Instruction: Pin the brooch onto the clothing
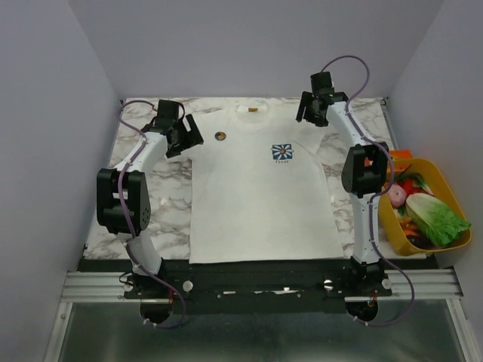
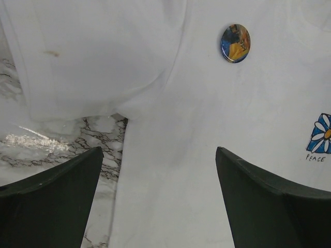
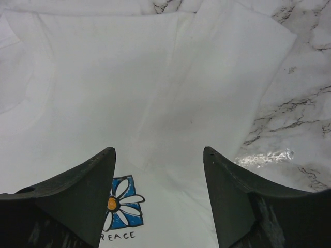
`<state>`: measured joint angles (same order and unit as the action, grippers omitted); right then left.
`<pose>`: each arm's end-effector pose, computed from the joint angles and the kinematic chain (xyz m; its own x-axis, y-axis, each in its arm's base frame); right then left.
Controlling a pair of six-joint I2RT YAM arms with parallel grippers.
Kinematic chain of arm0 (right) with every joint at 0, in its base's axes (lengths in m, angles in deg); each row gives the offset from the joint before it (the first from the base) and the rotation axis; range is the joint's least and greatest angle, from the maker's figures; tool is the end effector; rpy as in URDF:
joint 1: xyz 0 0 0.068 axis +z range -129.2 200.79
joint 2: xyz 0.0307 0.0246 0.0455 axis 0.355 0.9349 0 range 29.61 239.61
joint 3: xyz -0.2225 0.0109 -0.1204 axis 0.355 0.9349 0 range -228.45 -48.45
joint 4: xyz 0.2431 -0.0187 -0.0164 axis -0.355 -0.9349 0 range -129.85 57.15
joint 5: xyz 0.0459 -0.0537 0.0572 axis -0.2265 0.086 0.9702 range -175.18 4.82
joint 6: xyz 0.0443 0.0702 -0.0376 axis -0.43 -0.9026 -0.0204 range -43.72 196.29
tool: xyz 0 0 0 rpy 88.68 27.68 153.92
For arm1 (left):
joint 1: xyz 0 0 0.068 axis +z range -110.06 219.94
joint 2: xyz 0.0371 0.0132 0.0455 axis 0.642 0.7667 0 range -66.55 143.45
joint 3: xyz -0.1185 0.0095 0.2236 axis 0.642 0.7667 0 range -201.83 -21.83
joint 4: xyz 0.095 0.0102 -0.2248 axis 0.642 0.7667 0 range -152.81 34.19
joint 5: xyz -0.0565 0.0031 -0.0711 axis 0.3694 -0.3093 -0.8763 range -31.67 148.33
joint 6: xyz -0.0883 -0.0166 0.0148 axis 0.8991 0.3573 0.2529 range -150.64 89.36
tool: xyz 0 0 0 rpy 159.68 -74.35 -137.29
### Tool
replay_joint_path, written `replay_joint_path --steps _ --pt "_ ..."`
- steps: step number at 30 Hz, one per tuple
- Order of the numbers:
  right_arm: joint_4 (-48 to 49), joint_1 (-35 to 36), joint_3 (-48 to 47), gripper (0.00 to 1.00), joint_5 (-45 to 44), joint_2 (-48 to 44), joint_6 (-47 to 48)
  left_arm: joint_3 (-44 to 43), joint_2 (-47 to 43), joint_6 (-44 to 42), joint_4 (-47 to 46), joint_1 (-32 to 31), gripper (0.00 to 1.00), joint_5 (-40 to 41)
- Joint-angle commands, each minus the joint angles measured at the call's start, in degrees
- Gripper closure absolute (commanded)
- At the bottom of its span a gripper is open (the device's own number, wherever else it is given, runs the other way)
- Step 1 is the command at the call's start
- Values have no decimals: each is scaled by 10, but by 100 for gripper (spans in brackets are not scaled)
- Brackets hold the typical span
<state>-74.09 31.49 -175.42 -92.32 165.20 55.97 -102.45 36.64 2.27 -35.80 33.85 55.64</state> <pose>0.5198 0.0878 0.1909 -0.7410 0.2107 -0.6376 0.1619 0.9776 0.1348 0.4059 -0.0471 0.2008 -0.7097 -0.4700 -0.5249 -0.2968 0.8751 -0.3823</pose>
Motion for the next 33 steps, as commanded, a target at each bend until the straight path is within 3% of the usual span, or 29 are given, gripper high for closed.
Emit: replay_joint_path --steps 1,9,12,16,20,22,27,33 --pt "-69 26 -41 26 -26 45 17 26 -32 -17 -3 -5 1 -24" --pt "-109 45 -71 34 -58 86 19 49 -39 -21 -6 -9 1 -32" --pt "-109 48 -71 44 -64 93 17 54 -41 -21 -7 -10 1 -33" --pt "-105 48 -71 45 -68 96 8 60 -47 -21 -7 -10 1 -32" --pt "-102 49 -71 67 -73 100 -6 63 -53 -23 -4 -11 1 -32" --pt "-95 49 -65 70 -75 97 -10 66 -55 -23 -4 -12 1 -29" --pt "-89 49 -56 99 -90 85 -14 74 -59 -24 -2 -14 1 -26" --pt "-46 46 22 99 -121 1 -28 85 -65 -22 -6 -16 1 -26"
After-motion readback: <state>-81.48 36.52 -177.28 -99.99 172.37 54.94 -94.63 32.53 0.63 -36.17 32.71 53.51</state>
